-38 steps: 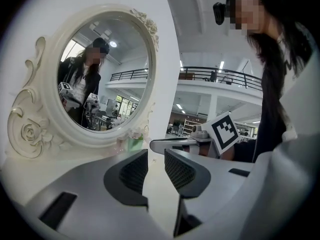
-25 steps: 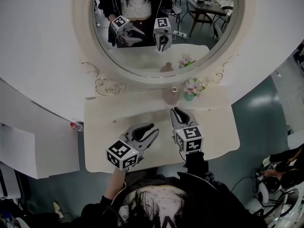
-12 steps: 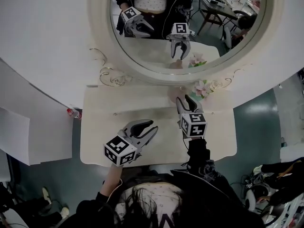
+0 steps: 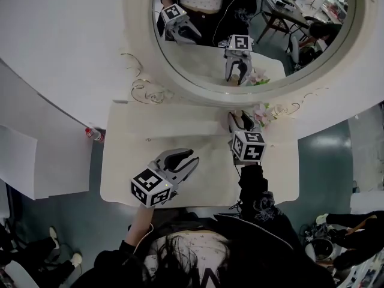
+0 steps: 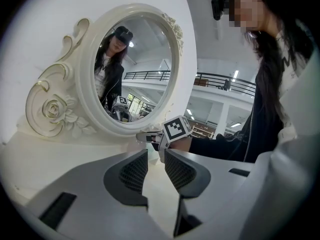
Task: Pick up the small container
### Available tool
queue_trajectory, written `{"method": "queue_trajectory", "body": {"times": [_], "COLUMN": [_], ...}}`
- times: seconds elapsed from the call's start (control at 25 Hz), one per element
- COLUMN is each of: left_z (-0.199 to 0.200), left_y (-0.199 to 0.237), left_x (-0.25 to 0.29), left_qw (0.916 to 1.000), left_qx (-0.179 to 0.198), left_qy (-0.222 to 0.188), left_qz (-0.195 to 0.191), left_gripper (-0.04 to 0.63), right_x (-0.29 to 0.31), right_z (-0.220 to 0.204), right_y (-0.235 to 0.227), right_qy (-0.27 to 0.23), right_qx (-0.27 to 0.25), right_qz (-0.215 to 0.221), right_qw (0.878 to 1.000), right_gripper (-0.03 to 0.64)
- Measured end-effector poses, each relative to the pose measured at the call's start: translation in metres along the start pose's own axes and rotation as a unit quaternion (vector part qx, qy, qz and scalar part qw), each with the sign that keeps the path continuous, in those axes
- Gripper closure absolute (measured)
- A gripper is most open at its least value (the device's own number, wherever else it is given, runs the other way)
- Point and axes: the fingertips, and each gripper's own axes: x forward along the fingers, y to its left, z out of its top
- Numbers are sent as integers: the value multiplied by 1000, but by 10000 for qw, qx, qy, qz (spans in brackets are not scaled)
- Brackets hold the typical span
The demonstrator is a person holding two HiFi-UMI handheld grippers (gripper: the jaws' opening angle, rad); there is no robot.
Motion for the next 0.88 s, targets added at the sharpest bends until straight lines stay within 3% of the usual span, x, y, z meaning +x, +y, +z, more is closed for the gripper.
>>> {"method": "queue_trajectory", "body": {"times": [0.88], "left_z": [-2], "left_y": [6], "left_x": [-2], "left_qw": [9999], "left_qx": [-78], "left_qy": [-5], "left_qz": [93], "left_gripper": [503], "right_x": [8], "right_z": [1], "right_y": [0], "right_qy": [5], "right_qx": [86], "right_qz": [81], "right_qw": [9999], "right_gripper": [472]}}
